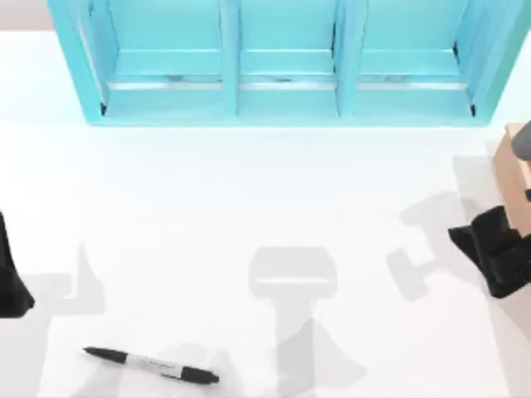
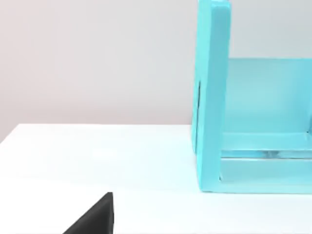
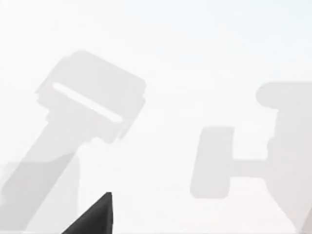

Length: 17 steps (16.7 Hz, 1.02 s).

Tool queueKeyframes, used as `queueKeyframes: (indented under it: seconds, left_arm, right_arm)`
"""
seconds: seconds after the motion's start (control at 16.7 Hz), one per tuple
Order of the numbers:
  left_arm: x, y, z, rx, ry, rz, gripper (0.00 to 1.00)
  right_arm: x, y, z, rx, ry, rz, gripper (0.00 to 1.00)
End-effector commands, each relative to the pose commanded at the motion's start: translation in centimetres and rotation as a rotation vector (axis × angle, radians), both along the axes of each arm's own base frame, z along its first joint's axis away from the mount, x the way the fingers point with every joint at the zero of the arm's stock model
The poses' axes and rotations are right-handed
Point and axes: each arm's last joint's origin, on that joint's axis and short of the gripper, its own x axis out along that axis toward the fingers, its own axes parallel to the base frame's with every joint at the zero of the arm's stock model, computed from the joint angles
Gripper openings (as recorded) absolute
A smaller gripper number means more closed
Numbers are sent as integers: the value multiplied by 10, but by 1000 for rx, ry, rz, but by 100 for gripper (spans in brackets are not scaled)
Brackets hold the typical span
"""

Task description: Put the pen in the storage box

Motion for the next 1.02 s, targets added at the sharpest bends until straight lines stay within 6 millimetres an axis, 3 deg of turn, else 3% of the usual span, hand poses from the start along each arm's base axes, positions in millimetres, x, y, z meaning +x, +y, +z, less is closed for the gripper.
queueKeyframes:
  seconds: [0.24, 0.48, 0.78, 1.02]
  left_arm:
    - [0, 0, 0, 0, 0, 0, 100]
    - [0, 0, 0, 0, 0, 0, 100]
    - [0, 0, 0, 0, 0, 0, 100]
    - [0, 0, 0, 0, 0, 0, 100]
  right_arm:
    - [49, 72, 2, -177, 334, 206, 100]
    - [84, 161, -22, -367, 586, 400, 100]
    - [95, 264, -63, -530, 712, 612, 100]
    - [85, 319, -81, -568, 672, 749, 100]
